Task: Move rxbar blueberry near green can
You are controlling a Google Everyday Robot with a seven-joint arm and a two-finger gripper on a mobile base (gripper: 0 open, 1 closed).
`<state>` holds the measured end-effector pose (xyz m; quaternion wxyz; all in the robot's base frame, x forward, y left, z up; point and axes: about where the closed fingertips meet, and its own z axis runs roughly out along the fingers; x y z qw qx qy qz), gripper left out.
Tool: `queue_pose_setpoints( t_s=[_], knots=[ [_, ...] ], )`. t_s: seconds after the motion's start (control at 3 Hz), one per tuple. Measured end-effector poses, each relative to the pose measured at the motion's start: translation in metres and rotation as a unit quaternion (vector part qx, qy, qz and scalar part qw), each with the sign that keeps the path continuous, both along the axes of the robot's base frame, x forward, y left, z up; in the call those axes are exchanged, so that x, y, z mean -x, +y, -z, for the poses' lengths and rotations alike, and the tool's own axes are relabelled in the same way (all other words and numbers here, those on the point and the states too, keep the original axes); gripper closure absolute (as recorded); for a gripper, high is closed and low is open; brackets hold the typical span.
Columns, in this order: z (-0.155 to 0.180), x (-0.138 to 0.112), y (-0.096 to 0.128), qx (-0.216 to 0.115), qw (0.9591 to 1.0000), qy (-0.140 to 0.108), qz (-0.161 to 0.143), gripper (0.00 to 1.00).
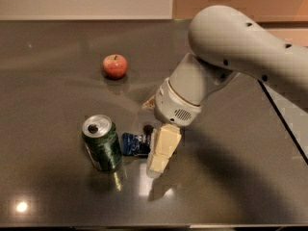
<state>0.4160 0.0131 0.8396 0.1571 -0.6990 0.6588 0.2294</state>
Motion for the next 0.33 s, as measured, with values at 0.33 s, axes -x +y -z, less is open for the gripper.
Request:
queue_pose_setpoints(
  t_s=[0.33],
  knots=[
    [0.0,0.0,0.0,0.0,1.0,0.0,0.0,0.0]
  ],
)
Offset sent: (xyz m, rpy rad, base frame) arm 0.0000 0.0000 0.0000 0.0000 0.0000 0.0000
